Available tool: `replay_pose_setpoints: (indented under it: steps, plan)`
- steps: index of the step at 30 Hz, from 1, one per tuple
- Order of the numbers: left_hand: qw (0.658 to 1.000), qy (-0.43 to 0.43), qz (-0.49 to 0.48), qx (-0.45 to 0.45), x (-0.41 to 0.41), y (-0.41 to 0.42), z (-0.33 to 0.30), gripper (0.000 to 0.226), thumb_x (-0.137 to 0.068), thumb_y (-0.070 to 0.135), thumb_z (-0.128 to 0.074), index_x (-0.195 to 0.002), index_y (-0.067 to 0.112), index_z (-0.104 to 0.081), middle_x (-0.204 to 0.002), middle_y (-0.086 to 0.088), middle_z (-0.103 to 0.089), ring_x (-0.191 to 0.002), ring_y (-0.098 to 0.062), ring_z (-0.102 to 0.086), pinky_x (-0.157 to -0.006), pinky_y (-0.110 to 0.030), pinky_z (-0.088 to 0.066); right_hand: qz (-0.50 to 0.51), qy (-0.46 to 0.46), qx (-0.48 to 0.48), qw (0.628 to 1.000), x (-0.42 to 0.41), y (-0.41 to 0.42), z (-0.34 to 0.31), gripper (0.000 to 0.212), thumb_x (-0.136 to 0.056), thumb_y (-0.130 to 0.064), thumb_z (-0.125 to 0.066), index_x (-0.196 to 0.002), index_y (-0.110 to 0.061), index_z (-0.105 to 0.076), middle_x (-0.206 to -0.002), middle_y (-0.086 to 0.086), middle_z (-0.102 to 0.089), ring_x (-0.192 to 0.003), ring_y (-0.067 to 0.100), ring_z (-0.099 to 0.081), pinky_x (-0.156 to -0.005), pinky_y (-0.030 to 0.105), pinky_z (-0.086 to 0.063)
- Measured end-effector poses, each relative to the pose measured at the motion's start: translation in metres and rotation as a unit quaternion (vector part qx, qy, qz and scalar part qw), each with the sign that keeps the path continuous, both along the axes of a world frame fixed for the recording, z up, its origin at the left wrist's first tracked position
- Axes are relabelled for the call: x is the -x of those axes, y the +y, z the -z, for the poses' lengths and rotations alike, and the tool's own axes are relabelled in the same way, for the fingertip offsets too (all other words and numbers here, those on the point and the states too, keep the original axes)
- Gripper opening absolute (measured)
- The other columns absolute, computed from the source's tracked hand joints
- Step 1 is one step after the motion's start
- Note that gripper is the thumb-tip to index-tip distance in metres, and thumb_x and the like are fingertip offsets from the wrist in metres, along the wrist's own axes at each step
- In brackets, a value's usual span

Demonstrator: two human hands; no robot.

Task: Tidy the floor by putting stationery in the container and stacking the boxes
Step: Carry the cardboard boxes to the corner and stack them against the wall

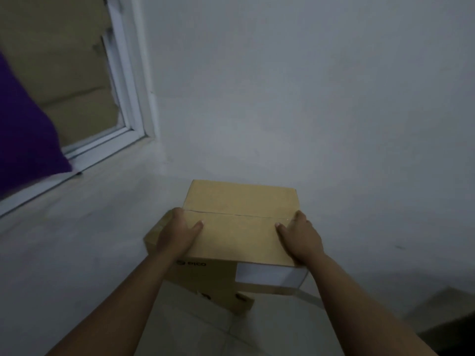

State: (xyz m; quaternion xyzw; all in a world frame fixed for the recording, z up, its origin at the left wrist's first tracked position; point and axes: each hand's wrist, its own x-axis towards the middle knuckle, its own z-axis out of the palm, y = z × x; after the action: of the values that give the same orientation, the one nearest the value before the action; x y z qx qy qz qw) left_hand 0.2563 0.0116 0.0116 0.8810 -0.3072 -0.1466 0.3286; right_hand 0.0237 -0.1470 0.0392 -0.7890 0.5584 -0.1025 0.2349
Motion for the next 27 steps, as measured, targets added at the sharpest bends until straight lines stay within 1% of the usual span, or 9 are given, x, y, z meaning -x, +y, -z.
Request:
replay_pose_setpoints:
  steps: [6,10,13,19,23,27]
  plan:
    - [1.000,0.006,-0.017,-0.021,-0.039,-0.003,0.008,0.058,-0.086,0.047,-0.058,-0.124,0.011,-0.033,-0.120,-0.013,-0.057,-0.101,-0.032,-0.059,-0.070,-0.030,-0.040,-0.025,0.002,-0.016,1.000,-0.044,-0.011,0.008,0.073,-0.088,-0.051,-0.051,-0.140,-0.007,-0.026,-0.135,0.018,-0.047,-0.119,0.036,-0.050,-0.094,0.041,-0.042]
    - [0.998,-0.014,0.020,-0.060,-0.082,-0.012,0.016,0.062,-0.085,0.053,-0.055,-0.124,0.012,-0.030,-0.119,-0.012,-0.056,-0.099,-0.032,-0.059,-0.069,-0.030,-0.041,-0.007,0.003,-0.037,0.999,-0.080,-0.012,0.022,0.074,-0.089,-0.051,-0.050,-0.142,-0.006,-0.024,-0.137,0.019,-0.045,-0.120,0.036,-0.049,-0.094,0.040,-0.042]
    - [0.995,-0.018,0.060,-0.079,-0.117,-0.018,0.022,0.064,-0.085,0.054,-0.055,-0.125,0.012,-0.028,-0.121,-0.011,-0.054,-0.101,-0.032,-0.059,-0.069,-0.031,-0.041,0.019,-0.002,-0.065,0.998,-0.110,-0.009,0.035,0.074,-0.089,-0.050,-0.049,-0.143,-0.007,-0.022,-0.138,0.019,-0.043,-0.120,0.037,-0.049,-0.095,0.041,-0.042]
    - [0.987,-0.001,0.116,-0.108,-0.201,-0.034,0.044,0.074,-0.085,0.054,-0.055,-0.137,0.011,-0.022,-0.134,-0.013,-0.049,-0.114,-0.034,-0.055,-0.082,-0.036,-0.045,0.067,-0.002,-0.099,0.993,-0.180,0.000,0.060,0.070,-0.089,-0.048,-0.051,-0.139,-0.006,-0.026,-0.135,0.020,-0.045,-0.117,0.038,-0.050,-0.092,0.041,-0.043]
    - [0.981,0.016,0.147,-0.127,-0.244,-0.044,0.063,0.081,-0.085,0.053,-0.054,-0.143,0.011,-0.017,-0.139,-0.014,-0.047,-0.119,-0.033,-0.053,-0.082,-0.033,-0.043,0.084,0.005,-0.117,0.990,-0.214,0.000,0.072,0.069,-0.088,-0.048,-0.052,-0.138,-0.007,-0.027,-0.134,0.020,-0.046,-0.115,0.039,-0.050,-0.092,0.042,-0.043]
    - [0.977,0.048,0.154,-0.137,-0.280,-0.051,0.086,0.086,-0.083,0.055,-0.056,-0.146,0.014,-0.014,-0.144,-0.011,-0.043,-0.124,-0.031,-0.050,-0.088,-0.033,-0.042,0.102,0.004,-0.139,0.985,-0.247,-0.003,0.086,0.069,-0.088,-0.046,-0.053,-0.139,-0.007,-0.026,-0.134,0.021,-0.046,-0.116,0.038,-0.051,-0.093,0.042,-0.042]
